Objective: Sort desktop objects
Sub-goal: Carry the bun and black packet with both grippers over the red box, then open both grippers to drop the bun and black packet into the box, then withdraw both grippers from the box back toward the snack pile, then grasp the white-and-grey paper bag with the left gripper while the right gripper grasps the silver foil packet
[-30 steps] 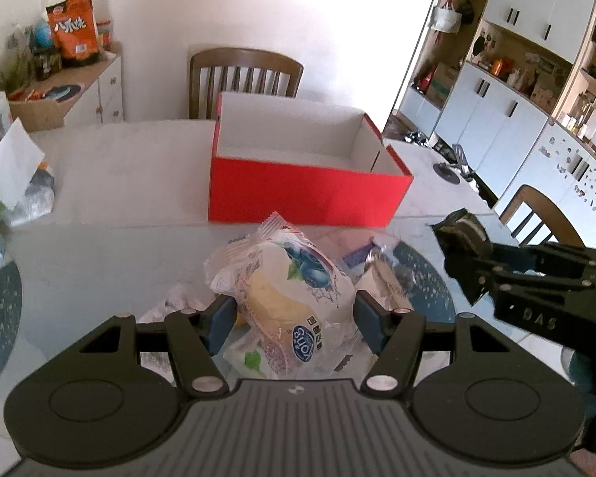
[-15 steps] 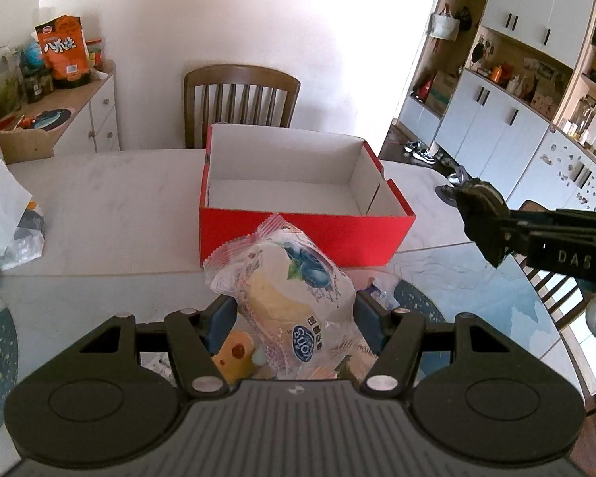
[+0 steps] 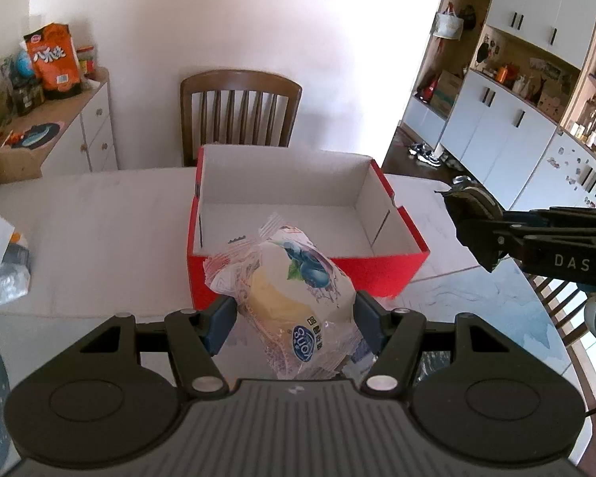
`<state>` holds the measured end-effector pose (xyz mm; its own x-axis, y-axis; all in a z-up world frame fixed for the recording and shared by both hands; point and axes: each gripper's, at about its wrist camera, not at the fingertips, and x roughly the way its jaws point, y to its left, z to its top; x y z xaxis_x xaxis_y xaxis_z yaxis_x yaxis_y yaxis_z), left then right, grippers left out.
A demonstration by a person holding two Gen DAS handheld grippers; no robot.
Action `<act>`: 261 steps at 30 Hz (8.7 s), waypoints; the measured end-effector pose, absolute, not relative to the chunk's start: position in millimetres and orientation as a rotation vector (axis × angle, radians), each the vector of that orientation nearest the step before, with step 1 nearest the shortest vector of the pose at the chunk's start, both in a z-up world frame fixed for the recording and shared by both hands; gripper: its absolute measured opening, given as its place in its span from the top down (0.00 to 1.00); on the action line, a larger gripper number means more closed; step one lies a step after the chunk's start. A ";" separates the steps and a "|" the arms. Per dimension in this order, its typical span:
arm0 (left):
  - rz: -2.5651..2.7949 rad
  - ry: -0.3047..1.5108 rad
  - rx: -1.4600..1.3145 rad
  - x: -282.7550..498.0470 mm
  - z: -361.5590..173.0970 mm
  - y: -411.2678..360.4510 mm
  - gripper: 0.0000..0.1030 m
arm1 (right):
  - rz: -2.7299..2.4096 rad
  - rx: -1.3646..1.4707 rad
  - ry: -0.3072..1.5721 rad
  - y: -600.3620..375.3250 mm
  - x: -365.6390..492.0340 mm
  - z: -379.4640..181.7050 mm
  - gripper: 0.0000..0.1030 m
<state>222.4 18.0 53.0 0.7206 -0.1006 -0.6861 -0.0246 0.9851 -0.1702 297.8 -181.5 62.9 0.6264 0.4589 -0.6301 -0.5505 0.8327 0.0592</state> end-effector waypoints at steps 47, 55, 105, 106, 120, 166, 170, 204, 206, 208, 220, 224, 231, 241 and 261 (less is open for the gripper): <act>-0.084 0.978 -0.118 424.9 -19.1 27.2 0.38 | 0.603 -0.243 0.912 -134.2 441.4 -26.0 0.65; -0.069 1.033 -0.086 439.6 -44.1 32.2 0.38 | 0.652 -0.306 0.941 -113.1 452.9 -50.2 0.65; -0.066 1.012 -0.058 422.7 -25.9 31.2 0.28 | 0.675 -0.383 0.943 -115.3 441.3 -38.0 0.47; -0.068 1.007 -0.060 420.7 -23.6 31.0 0.28 | 0.675 -0.380 0.938 -115.8 439.4 -35.7 0.46; -0.073 0.935 -0.063 393.6 6.9 28.8 0.17 | 0.668 -0.391 0.852 -126.5 407.7 -3.3 0.37; -0.127 0.790 -0.066 227.5 39.7 29.2 0.00 | 0.668 -0.168 0.691 -182.6 274.6 35.1 0.23; -0.131 0.775 -0.074 209.7 33.7 29.2 0.00 | 0.669 -0.164 0.686 -185.5 261.2 31.6 0.23; -0.162 0.795 -0.034 125.9 -45.9 -0.3 0.00 | 0.563 -0.153 0.747 -200.2 221.1 -41.7 0.24; -0.163 0.809 -0.030 127.4 -52.2 -1.5 0.00 | 0.569 -0.159 0.754 -198.1 220.9 -45.0 0.24; -0.164 0.819 -0.022 128.9 -58.5 -3.4 0.00 | 0.573 -0.170 0.760 -194.8 220.4 -48.7 0.24; -0.164 0.852 -0.013 140.9 -87.4 -7.0 0.00 | 0.603 -0.234 0.807 -173.1 221.6 -78.4 0.24; -0.158 0.859 -0.005 145.2 -93.9 -8.5 0.00 | 0.604 -0.243 0.820 -165.7 224.7 -86.7 0.24; -0.140 0.865 0.011 149.7 -106.1 -8.0 0.01 | 0.613 -0.291 0.826 -153.9 224.7 -97.1 0.26; -0.153 0.863 0.012 150.6 -108.5 -8.5 0.14 | 0.613 -0.319 0.837 -147.6 224.1 -103.6 0.27; -0.164 0.887 0.049 149.6 -101.3 -18.5 0.54 | 0.593 -0.331 0.825 -145.5 225.2 -100.2 0.53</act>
<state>149.6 -18.5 -101.3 0.6205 -0.1221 -0.7746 0.1623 0.9864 -0.0255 225.2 -145.5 -100.2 0.5315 0.3625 -0.7655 -0.6102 0.7907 -0.0493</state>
